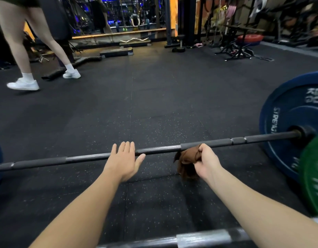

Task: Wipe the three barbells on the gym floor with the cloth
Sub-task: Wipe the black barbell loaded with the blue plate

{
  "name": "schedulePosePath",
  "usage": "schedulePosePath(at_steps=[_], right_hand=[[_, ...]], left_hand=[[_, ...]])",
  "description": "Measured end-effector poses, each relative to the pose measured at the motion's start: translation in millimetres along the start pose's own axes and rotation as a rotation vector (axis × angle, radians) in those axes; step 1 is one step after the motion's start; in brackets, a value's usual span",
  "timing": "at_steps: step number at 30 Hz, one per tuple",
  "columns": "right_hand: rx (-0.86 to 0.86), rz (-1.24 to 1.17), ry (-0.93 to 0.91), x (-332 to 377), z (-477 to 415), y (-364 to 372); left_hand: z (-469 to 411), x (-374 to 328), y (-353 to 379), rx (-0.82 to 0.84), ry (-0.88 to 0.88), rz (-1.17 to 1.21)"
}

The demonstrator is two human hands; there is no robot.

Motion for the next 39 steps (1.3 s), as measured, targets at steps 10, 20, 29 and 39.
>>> schedulePosePath(at_steps=[10, 20, 29, 39], right_hand=[[-0.094, -0.121, -0.062, 44, 4, -29], [-0.061, -0.026, 0.057, 30, 9, -23], [-0.154, -0.017, 0.011, 47, 13, -35], [-0.123, -0.077, -0.002, 59, 17, -50]], left_hand=[[-55, -121, -14, 0.006, 0.149, 0.229], [-71, -134, -25, 0.161, 0.011, 0.12], [-64, -141, -20, 0.175, -0.014, 0.055], [-64, -140, -24, 0.21, -0.023, 0.103]])
Point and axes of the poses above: each hand's wrist, its own z-axis away from the middle knuckle, its own y-axis out of the palm, x = y × z, the point moved 1 cm from there along -z, towards the middle knuckle, and after that the axes turned 12 degrees about y, right-handed, at the moved point
